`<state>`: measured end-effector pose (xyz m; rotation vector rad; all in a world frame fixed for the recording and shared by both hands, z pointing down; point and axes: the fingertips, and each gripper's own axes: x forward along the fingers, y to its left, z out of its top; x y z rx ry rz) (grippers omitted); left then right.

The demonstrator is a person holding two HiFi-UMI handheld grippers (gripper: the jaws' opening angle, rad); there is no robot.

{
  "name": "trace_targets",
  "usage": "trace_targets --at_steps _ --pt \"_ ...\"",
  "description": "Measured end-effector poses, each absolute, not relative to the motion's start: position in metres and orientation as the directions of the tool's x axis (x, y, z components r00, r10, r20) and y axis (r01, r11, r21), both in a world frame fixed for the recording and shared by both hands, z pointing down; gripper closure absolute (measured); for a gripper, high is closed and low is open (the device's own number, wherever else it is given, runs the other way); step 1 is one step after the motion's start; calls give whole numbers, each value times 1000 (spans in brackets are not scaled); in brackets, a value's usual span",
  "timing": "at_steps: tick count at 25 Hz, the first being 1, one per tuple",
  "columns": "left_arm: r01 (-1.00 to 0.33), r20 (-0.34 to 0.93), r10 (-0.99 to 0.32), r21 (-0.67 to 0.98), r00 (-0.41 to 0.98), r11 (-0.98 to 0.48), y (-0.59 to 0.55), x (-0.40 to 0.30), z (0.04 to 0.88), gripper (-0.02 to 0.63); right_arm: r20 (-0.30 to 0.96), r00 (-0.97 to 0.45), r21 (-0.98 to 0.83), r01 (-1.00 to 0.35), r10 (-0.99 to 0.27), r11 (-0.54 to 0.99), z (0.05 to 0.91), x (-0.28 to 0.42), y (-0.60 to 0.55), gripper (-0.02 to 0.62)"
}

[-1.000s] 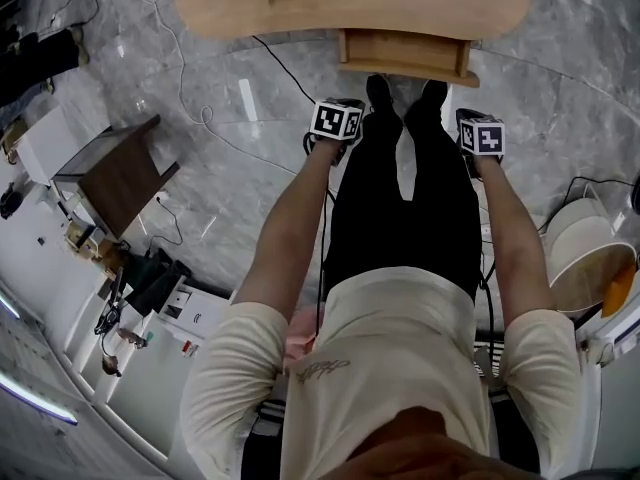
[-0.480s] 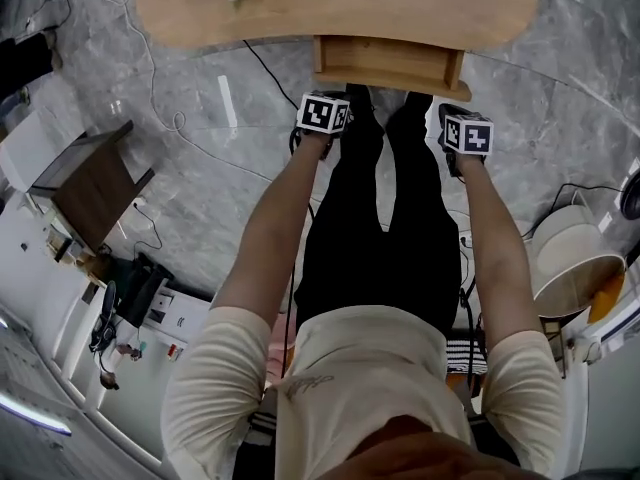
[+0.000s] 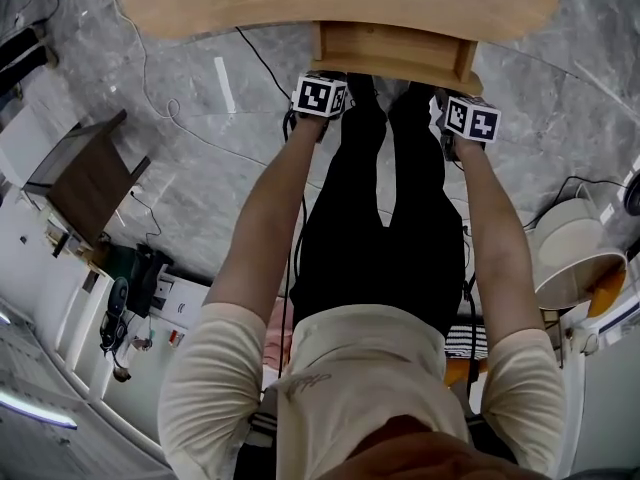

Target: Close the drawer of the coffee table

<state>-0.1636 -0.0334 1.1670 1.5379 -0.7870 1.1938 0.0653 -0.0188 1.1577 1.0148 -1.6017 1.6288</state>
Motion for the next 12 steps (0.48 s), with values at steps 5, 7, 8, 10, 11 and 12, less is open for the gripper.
trace_targets --at_steps 5,7,8,10,11,12 --pt "-920 946 28 320 322 -227 -38 -161 1174 601 855 -514 -518 -849 -62 -106 1160 65 -20 600" --pt "-923 941 -11 331 339 -198 -39 -161 1172 601 856 -513 -517 -849 -64 -111 1156 64 -22 600" --pt "-924 940 -26 330 341 -193 -41 -161 1170 601 857 -510 -515 -850 -69 -109 1154 65 -25 600" --pt "-923 942 -31 321 334 -211 -44 -157 1166 601 863 -501 -506 -856 -72 -107 1151 69 -30 601" --pt "-921 943 -26 318 332 -224 -44 -154 1164 601 865 -497 -501 -859 -68 -107 1149 71 -31 601" --pt "-919 943 -20 318 332 -231 -44 -152 1161 601 867 -495 -499 -861 -63 -105 1146 74 -32 600"
